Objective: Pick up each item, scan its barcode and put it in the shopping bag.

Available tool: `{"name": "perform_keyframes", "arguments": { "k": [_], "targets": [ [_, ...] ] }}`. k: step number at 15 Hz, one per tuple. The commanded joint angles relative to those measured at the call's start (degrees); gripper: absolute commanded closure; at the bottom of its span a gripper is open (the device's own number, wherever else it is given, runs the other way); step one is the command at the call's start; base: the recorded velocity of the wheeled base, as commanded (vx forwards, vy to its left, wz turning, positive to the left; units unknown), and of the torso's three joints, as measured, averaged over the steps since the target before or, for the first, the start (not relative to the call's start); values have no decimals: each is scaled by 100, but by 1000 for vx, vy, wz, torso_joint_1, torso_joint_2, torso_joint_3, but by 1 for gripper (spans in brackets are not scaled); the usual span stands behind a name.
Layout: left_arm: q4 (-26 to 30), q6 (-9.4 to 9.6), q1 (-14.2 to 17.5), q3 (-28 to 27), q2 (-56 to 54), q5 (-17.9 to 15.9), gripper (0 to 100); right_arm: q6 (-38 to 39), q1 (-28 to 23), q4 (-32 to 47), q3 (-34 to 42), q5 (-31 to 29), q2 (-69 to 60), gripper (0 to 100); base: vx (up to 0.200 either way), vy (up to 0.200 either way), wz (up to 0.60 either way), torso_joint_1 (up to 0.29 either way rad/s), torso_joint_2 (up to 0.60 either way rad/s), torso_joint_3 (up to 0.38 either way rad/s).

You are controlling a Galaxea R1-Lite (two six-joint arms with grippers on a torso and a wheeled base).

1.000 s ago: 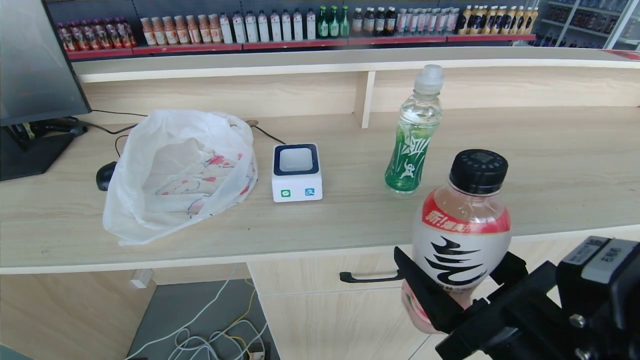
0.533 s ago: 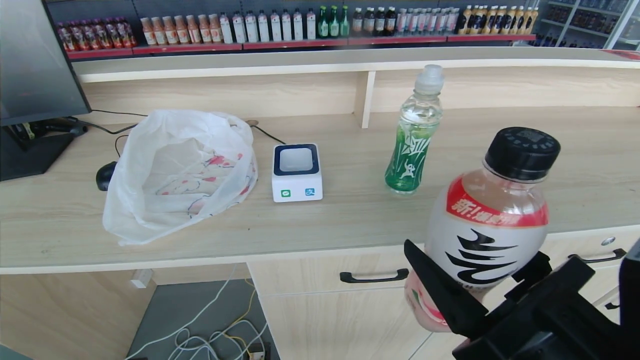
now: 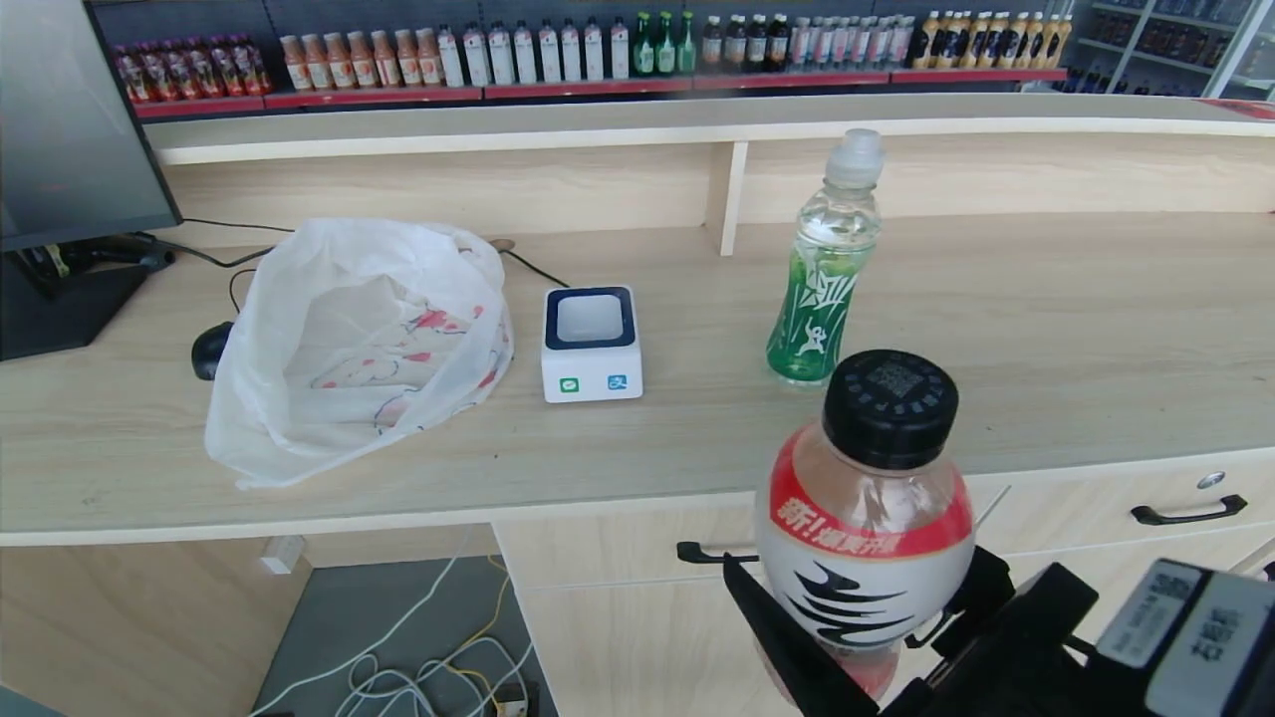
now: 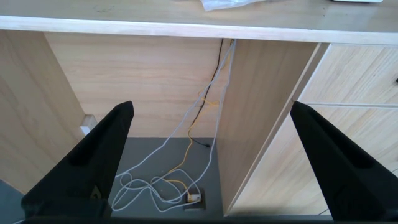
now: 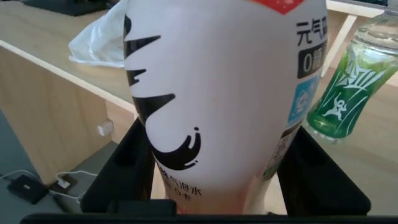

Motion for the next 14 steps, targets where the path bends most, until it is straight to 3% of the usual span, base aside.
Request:
{"name": "perform_keyframes", "arguments": {
  "k": [1,4,6,10,13,14],
  "targets": [
    [1,0,2,0,-2,1,0,-205,211,-8,-44,17,435,100,0,0,0,0,0,0],
    [1,0,2,0,-2,1,0,-469,211,-8,-61,17,487,100,0,0,0,0,0,0],
    [1,0,2,0,-2,1,0,-1304,211,-8,-26,122,461,100,0,0,0,0,0,0],
    [1,0,2,0,-2,1,0,-2385,211,-8,-61,1186,479,100,0,0,0,0,0,0],
    [1,0,2,0,-2,1,0,-3035,194,-8,-176,1485,470,100,0,0,0,0,0,0],
    [1,0,2,0,-2,1,0,-3536,97,-8,-246,1836,461,100,0,0,0,0,0,0]
  ]
}}
